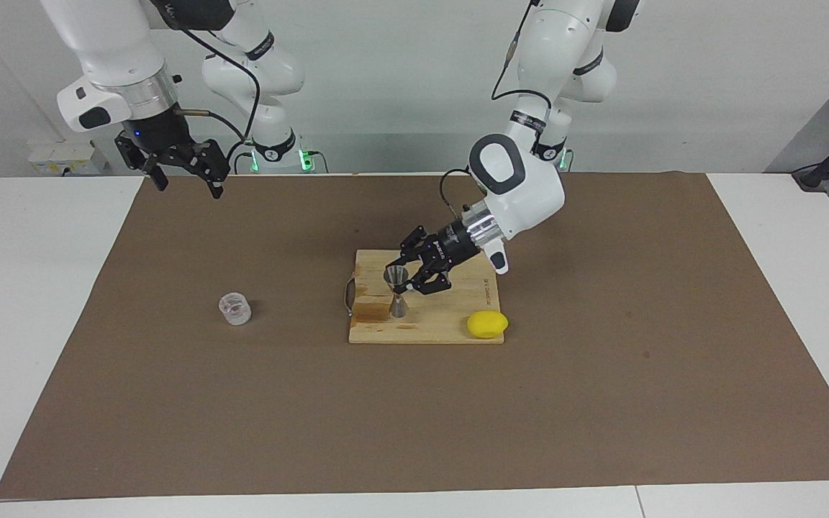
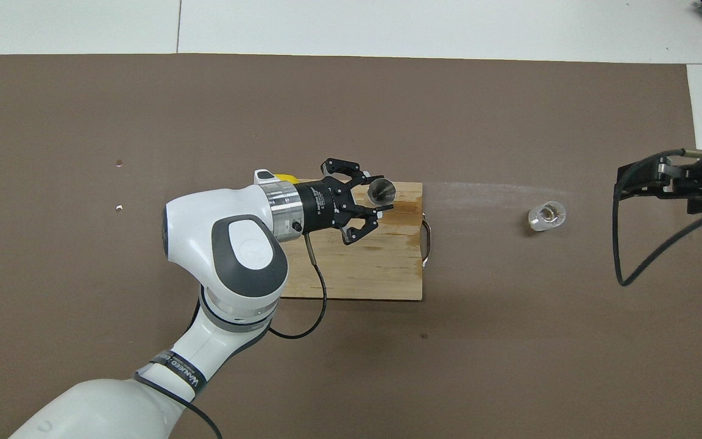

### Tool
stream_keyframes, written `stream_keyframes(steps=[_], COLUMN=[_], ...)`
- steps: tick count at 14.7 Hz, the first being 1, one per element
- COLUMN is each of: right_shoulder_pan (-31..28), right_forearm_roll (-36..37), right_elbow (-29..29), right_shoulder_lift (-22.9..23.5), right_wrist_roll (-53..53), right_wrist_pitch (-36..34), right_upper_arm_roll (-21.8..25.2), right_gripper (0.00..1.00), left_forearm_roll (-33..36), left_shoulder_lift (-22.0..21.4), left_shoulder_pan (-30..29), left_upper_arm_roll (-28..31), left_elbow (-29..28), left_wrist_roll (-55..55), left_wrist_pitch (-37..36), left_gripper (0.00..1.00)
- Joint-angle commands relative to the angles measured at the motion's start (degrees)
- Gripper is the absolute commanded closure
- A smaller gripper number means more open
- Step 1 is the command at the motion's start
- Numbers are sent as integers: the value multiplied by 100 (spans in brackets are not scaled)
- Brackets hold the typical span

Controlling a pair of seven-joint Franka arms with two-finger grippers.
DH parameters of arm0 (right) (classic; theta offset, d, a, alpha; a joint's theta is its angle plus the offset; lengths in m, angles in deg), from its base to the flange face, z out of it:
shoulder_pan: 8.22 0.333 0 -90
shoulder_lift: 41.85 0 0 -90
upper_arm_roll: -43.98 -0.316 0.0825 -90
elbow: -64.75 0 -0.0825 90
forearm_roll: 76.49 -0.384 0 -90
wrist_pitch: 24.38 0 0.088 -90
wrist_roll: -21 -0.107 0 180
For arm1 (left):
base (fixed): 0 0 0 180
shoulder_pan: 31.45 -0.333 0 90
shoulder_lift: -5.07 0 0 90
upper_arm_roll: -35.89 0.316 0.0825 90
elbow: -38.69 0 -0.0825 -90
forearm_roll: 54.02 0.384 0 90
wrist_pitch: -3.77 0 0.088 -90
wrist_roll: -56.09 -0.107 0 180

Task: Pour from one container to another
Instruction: 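Carry the metal cup with the left gripper onto the cutting board center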

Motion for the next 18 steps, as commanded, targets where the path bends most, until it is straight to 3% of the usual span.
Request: stream_keyframes(steps=[1, 7, 13, 18], right_shoulder_pan=[-63, -98, -406, -660], right_forearm_roll=[-77, -322, -797, -806], right_elbow=[-132, -141, -115, -106], right_shoulder_lift=[-108, -38, 462, 928], right_wrist_roll=[16, -1413, -2496, -3875], right_wrist_pitch=[93, 286, 541, 1209], right_upper_arm_roll=[1, 10, 19, 19], right_gripper=[0, 1, 1, 2], left_forearm_roll=[-209, -227, -376, -376], left_shoulder_lift=[-26, -35, 35, 123], left_shoulder_pan=[418, 620, 743, 752], left_upper_arm_roll=[103, 94, 103, 103], left_elbow=[-180, -382, -383, -330], left_wrist_roll=[62, 53, 45, 27], left_wrist_pitch=[458, 713, 978, 1013], left_gripper=[100, 100, 100, 100])
